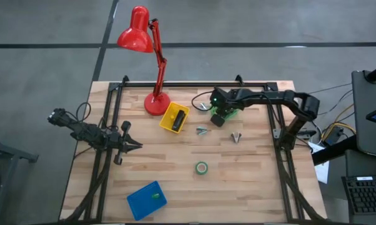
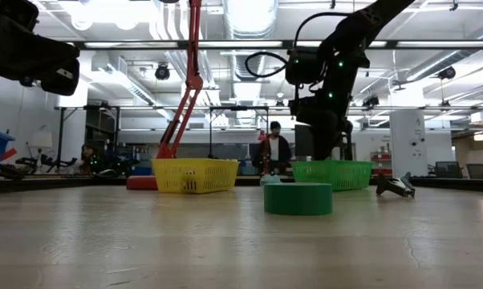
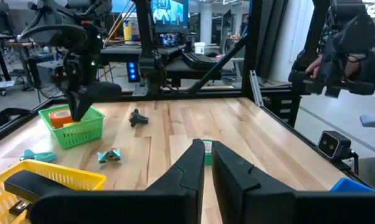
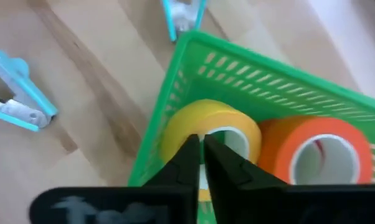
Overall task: Pick and place Stapler, Stapler remover, tape
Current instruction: Put the yellow tape into the green bin, then put the green tape into the green bin
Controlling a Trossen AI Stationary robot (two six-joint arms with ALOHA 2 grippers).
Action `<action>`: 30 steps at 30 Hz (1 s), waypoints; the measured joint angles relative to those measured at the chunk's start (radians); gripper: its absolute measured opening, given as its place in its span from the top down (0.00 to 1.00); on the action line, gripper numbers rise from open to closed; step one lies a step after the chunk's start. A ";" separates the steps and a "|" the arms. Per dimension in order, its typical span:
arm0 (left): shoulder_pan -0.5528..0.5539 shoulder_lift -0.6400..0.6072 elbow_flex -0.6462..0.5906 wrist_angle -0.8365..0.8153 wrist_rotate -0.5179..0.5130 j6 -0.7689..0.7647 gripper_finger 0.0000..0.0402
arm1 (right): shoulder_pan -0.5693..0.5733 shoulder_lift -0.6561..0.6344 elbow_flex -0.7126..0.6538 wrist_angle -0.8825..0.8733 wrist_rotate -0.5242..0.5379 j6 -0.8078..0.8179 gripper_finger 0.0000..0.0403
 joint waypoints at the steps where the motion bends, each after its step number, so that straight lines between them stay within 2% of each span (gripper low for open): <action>1: 0.000 0.000 0.000 0.000 0.000 0.000 0.91 | 0.000 0.007 0.000 0.000 -0.006 0.000 0.96; 11: 0.000 0.000 0.000 0.000 0.000 0.000 0.91 | -0.003 0.074 -0.004 -0.001 0.008 -0.006 0.98; 22: 0.000 0.000 0.000 0.000 0.000 0.000 0.91 | 0.003 -0.006 0.003 -0.008 0.094 0.030 0.98; 24: 0.000 0.000 0.000 0.000 0.000 0.000 0.91 | 0.013 -0.025 0.008 -0.006 0.059 0.044 0.98; 30: 0.000 0.000 0.000 0.000 0.000 0.000 0.91 | 0.096 -0.051 0.010 0.077 -0.177 0.071 0.98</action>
